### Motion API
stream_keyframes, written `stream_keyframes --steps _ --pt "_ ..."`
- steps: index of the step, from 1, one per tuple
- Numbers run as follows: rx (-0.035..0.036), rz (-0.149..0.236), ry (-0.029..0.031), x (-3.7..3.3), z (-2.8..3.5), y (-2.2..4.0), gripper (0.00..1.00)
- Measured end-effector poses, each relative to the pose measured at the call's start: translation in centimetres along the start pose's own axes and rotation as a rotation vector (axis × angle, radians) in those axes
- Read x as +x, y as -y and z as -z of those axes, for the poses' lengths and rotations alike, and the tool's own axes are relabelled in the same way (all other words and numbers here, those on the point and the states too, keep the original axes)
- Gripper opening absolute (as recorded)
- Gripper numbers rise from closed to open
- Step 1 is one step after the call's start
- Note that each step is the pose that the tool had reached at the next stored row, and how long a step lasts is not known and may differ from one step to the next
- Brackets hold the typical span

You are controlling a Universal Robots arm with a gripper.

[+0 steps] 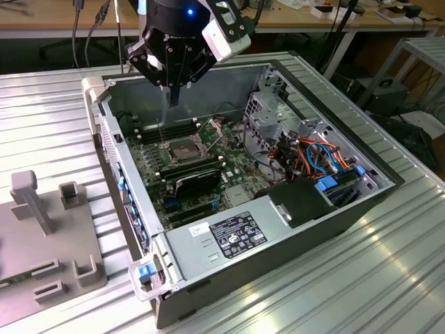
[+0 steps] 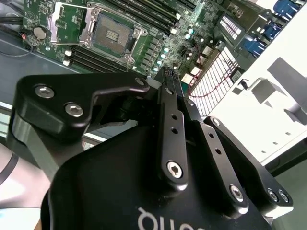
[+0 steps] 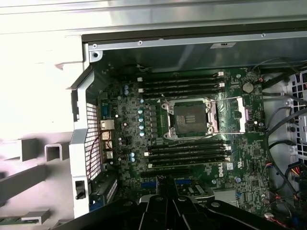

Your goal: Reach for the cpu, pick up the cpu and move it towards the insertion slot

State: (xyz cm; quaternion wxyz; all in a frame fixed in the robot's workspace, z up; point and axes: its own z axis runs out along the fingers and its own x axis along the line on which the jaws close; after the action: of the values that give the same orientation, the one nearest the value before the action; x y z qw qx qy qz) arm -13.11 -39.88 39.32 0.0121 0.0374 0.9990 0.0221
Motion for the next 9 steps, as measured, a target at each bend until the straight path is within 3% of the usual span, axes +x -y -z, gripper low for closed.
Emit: stream_keyframes --steps 9 --pt "0.0001 0.0 -0.0012 0.33 0.0 0.03 0.11"
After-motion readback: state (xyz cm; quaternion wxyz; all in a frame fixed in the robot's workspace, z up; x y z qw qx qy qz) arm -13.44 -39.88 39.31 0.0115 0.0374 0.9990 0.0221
